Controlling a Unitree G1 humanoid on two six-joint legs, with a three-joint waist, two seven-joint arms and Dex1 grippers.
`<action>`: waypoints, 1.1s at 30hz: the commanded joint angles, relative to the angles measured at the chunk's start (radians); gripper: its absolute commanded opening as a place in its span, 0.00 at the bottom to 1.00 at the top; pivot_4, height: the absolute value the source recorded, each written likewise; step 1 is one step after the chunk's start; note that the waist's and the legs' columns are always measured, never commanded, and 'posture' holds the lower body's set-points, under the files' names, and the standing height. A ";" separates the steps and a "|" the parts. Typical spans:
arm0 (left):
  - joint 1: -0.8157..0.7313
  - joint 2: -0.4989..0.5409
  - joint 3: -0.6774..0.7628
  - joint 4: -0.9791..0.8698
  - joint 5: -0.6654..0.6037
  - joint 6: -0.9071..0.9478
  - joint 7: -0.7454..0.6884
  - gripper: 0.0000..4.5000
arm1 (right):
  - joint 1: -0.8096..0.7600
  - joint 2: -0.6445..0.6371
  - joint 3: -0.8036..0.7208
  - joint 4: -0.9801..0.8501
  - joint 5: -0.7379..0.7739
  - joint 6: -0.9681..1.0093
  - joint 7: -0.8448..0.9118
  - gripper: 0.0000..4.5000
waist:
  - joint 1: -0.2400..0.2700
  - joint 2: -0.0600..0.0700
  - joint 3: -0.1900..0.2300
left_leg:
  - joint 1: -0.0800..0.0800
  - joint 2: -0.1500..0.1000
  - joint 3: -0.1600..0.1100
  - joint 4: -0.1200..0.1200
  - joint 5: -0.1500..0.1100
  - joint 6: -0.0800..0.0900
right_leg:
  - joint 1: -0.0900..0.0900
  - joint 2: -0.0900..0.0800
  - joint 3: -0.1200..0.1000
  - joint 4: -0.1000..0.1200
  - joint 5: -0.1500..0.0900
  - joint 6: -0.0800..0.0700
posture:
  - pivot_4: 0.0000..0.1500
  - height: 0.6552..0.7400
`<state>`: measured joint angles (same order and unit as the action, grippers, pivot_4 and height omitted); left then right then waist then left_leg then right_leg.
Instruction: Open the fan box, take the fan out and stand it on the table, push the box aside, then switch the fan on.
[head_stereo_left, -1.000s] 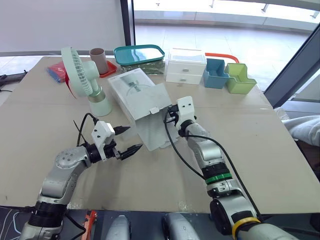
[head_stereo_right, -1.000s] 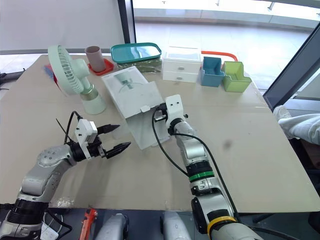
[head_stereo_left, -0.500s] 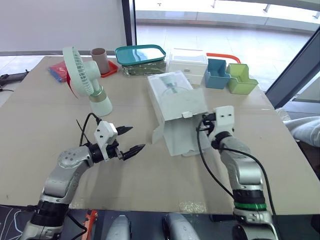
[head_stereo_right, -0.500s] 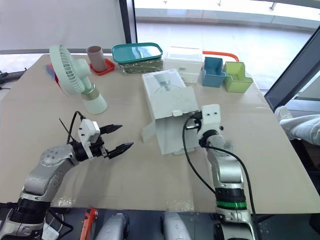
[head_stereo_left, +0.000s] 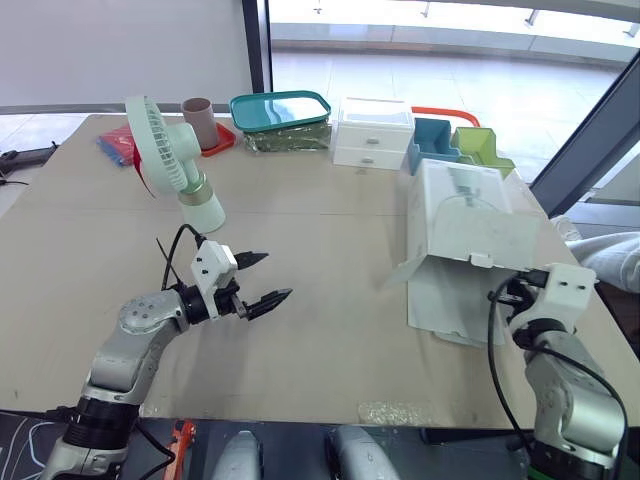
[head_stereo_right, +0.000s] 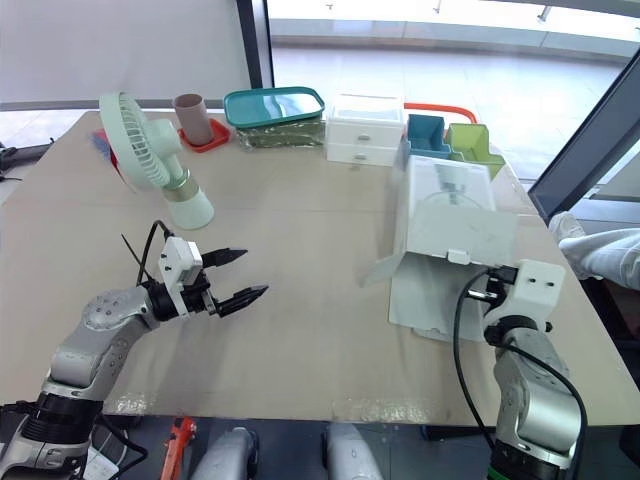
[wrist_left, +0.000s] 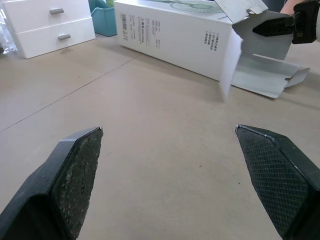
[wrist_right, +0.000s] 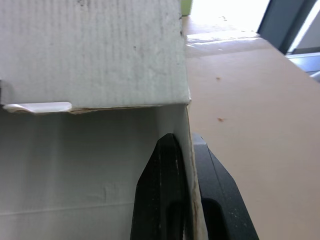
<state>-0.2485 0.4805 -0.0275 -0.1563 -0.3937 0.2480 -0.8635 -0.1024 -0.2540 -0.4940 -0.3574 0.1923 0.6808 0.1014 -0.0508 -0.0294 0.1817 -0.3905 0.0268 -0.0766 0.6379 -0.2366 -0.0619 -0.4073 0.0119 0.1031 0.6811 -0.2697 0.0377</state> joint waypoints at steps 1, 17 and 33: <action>-0.012 0.039 -0.032 -0.026 -0.048 0.008 -0.127 1.00 | -0.003 0.000 -0.082 0.000 0.042 -0.010 -0.037 0.01 | -0.002 0.000 0.000 | 0.001 0.000 0.001 0.000 0.000 0.000 | 0.000 0.001 0.001 0.000 0.000 0.000 | 1.00 1.00; -0.017 0.099 -0.090 -0.059 -0.079 0.060 -0.279 1.00 | 0.009 -0.044 -0.091 0.030 0.055 -0.037 -0.071 0.01 | -0.001 0.001 0.000 | 0.001 0.000 0.004 0.000 0.000 0.000 | 0.000 0.000 0.004 0.000 -0.001 0.001 | 1.00 1.00; -0.036 0.066 -0.097 -0.030 -0.040 0.021 -0.252 1.00 | 0.101 -0.113 -0.029 -0.028 0.063 -0.071 0.038 0.62 | 0.000 0.001 0.000 | 0.001 0.000 0.005 0.000 0.000 0.001 | 0.000 0.000 0.005 0.000 -0.001 0.001 | 1.00 1.00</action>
<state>-0.2732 0.5528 -0.1228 -0.1724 -0.4360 0.2882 -1.1182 -0.0280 -0.3416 -0.5133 -0.3227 0.2522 0.6416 0.1175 -0.0508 -0.0285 0.1814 -0.3897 0.0268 -0.0720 0.6377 -0.2372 -0.0609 -0.4077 0.0122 0.1079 0.6810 -0.2708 0.0389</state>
